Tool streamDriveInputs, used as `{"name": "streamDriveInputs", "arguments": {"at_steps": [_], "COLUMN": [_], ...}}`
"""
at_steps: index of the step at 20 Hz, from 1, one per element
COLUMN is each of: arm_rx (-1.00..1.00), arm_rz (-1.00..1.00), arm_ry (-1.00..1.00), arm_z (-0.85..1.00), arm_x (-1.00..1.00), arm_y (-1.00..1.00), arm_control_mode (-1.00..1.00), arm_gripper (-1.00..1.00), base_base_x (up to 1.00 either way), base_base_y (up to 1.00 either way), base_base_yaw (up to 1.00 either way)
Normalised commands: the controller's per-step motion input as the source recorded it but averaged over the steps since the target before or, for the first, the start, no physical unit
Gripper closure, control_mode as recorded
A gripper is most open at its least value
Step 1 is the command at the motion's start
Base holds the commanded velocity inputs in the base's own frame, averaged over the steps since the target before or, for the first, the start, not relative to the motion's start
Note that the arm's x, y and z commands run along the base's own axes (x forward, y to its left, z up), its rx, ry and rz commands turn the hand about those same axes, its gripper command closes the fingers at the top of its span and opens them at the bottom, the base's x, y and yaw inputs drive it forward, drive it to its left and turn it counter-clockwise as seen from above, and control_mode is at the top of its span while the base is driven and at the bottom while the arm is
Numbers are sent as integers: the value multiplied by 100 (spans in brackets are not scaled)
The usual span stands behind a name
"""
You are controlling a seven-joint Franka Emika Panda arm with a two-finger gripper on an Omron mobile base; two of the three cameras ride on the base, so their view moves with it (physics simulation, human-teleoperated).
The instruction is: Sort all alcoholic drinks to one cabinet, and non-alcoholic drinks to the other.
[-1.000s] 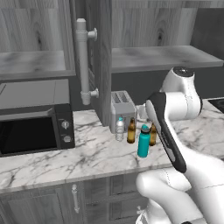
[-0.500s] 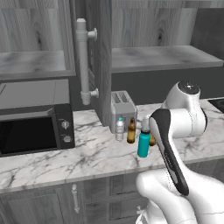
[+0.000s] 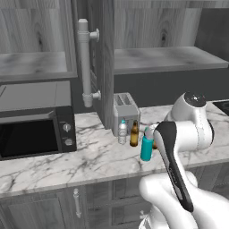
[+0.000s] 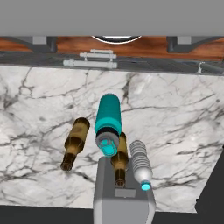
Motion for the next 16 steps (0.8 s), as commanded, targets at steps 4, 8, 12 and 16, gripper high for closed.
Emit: {"name": "streamDriveInputs", "arguments": {"at_steps": [4,8,12,16], "arm_rx": [0,-2,-3,-2], "arm_rz": [0,0,0,0], "arm_ry": [0,-2,-2,-2], "arm_z": [-16,-22,-25,-24], "arm_x": [-2,0,0,1], "arm_y": [0,0,0,0], "arm_control_mode": [-100,-100,-100,-100], "arm_gripper": [-100,-100,-100,-100], "base_base_x": [0,0,0,0], "base_base_y": [0,0,0,0], "base_base_yaw": [0,0,0,0]}}
